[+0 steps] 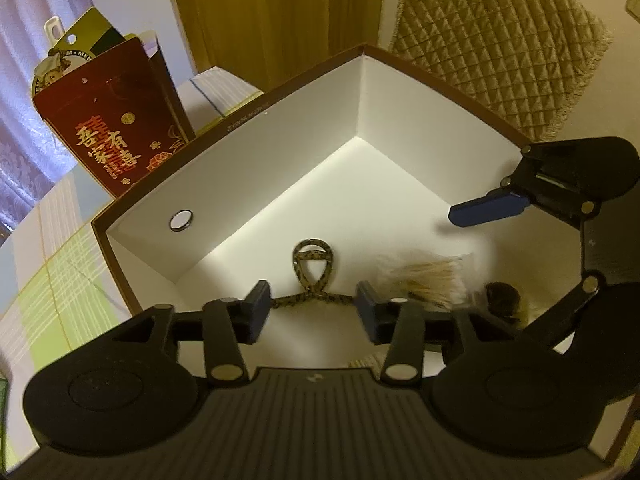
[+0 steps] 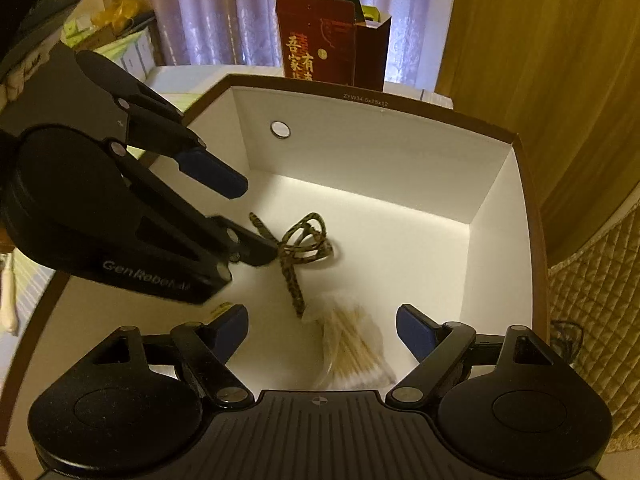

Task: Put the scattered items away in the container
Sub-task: 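Open both tools to drop the claw clip and swab bag into the box, then withdraw both tools from the box toward the red candy and green tube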

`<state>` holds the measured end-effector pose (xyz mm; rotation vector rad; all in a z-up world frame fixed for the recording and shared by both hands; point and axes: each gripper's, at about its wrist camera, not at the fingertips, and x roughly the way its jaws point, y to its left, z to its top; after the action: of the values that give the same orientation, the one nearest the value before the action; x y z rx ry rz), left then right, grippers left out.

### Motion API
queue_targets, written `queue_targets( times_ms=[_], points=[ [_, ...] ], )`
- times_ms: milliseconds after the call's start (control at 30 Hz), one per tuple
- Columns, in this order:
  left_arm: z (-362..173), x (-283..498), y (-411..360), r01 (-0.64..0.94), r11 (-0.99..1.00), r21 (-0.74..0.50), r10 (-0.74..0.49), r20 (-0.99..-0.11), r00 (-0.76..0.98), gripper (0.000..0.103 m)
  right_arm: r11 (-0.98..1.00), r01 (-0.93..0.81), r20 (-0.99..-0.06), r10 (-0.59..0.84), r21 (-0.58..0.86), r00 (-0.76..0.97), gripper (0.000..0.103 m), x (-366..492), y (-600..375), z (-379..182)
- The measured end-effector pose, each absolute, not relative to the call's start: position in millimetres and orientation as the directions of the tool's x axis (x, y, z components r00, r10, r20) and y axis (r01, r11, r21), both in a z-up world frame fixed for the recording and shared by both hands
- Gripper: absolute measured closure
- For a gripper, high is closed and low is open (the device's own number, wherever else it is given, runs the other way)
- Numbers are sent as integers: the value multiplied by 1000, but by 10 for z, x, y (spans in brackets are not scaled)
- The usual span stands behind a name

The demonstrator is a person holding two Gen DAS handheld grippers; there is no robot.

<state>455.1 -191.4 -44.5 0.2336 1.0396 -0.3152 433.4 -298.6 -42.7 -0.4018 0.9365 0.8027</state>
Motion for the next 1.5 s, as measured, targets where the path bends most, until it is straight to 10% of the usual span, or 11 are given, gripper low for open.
queue_targets(
  times_ms=[67,633,1500],
  points=[
    [-435,4515,-1932,368,929,48,-142,-870,471,52,654,-756,-836,429,25,343,0,4280,-3020,-378],
    [-206,4142,-2006,330,942,59,-122,-856,502,14,706,-708,-804,421,0,420,0,3835,-3137,-80],
    [249,3338,-1817,226,974,28,-103,-830,548,10,817,-576,-760,389,23,521,0,3064,-3418,215]
  ],
)
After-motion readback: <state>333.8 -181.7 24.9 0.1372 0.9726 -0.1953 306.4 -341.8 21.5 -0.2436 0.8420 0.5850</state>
